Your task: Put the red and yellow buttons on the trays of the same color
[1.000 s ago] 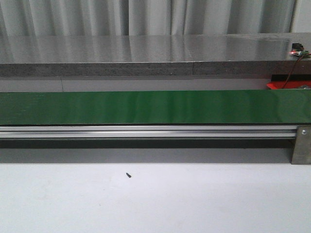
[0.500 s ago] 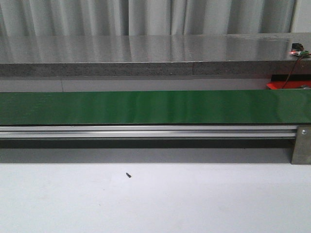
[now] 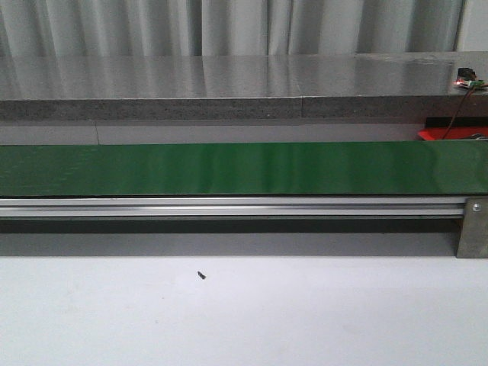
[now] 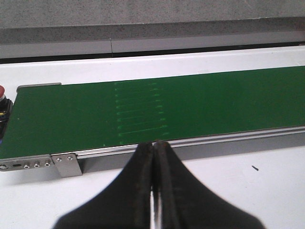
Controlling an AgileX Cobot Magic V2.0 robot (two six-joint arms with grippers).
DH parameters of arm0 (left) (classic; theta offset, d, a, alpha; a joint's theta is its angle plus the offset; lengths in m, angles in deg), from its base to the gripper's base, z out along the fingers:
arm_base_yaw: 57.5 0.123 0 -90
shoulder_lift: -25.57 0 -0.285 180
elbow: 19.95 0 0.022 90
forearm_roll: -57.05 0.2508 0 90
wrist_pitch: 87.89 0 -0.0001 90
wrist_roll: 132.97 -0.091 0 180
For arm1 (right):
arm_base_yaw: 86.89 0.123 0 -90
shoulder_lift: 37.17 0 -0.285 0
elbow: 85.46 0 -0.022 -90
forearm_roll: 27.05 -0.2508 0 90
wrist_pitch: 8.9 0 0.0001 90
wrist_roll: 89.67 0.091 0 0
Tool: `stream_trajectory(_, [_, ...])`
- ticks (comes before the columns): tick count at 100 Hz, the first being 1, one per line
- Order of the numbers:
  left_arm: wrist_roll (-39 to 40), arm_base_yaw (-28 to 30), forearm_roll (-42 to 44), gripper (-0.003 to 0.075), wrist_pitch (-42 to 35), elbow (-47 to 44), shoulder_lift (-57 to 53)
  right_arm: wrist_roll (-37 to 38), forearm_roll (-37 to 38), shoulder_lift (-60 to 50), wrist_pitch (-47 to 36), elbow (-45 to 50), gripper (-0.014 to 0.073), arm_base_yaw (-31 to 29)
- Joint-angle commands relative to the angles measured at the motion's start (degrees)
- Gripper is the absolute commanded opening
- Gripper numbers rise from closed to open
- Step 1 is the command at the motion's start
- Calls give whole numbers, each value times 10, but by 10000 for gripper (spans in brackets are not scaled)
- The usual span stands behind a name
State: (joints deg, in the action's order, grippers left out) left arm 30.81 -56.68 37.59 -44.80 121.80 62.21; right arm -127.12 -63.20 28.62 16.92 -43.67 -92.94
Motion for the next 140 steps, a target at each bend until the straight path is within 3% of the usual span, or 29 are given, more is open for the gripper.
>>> stream_trajectory(1, [2,-4,-15,-20,-40,14,2,-4,-17,-32,-17,-16,-67,8])
stream_trajectory(37, [2,-4,-15,-20,-40,14,2,-4,-26,-127,-19,-13,-67,11])
stream_trajectory(60, [2,-4,-15,-20,-40,14,2,-4,-32,-178,-38,42,-67,13])
stream_trajectory(91, [27,-1,-15,-20,-48,14,8,-4,-32,-193,-55,60,-67,13])
stream_trajectory(121, [94,63,43,-20,-66,40,83,-4,-32,-193,-56,60,-67,13])
stream_trajectory(140, [96,121,43,-20,-131,52,155,-4,-32,-193,-56,60,-67,13])
